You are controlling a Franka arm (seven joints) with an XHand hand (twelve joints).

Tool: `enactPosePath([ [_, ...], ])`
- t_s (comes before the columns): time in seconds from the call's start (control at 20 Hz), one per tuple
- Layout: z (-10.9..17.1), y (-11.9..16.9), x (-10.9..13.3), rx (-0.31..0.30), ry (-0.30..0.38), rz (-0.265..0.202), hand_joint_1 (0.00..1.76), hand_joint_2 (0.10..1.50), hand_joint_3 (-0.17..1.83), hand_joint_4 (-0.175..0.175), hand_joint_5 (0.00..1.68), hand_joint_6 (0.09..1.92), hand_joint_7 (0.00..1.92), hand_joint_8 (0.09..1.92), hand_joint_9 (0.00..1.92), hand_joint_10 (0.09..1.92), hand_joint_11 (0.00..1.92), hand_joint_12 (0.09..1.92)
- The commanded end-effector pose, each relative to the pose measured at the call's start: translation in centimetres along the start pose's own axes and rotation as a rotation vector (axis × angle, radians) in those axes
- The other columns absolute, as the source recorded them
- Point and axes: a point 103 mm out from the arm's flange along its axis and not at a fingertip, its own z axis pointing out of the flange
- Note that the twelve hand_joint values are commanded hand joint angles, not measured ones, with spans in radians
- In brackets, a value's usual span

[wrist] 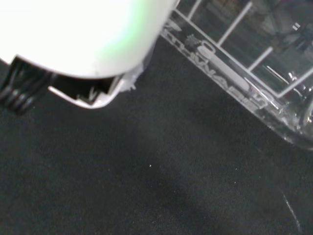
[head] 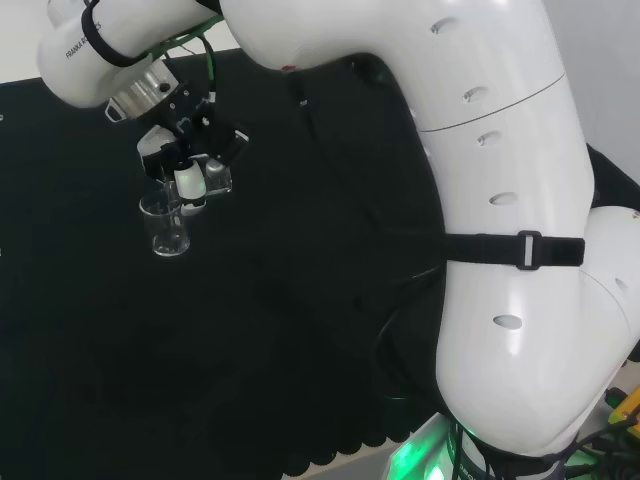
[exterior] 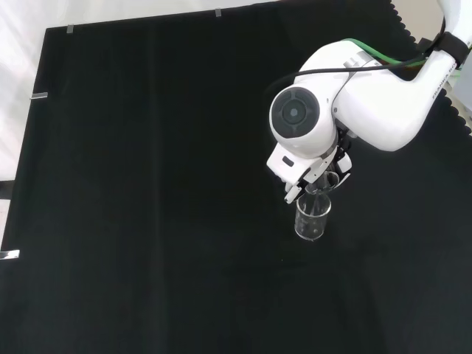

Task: Pour the water from the handheld beaker into the one on the table.

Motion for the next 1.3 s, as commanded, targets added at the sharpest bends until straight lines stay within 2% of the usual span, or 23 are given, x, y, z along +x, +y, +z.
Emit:
enactPosePath([
  [0.05,0.0,-0.1,0.1,0.01,-0.01,0.004,1.4,0.51,1.16,-0.175,0.78,1.92,1.46,1.92,1.54,1.46,1.21,1.28],
  [0.9,-0.8,-0.1,0.3,0.02,-0.04,0.012,1.4,0.51,1.16,-0.175,0.78,1.92,1.46,1.92,1.54,1.46,1.21,1.28],
  [1.3,-1.2,0.2,1.3,0.033,-0.071,0.012,1.4,0.5,1.16,-0.175,0.78,1.92,1.46,1.92,1.54,1.46,1.21,1.28],
])
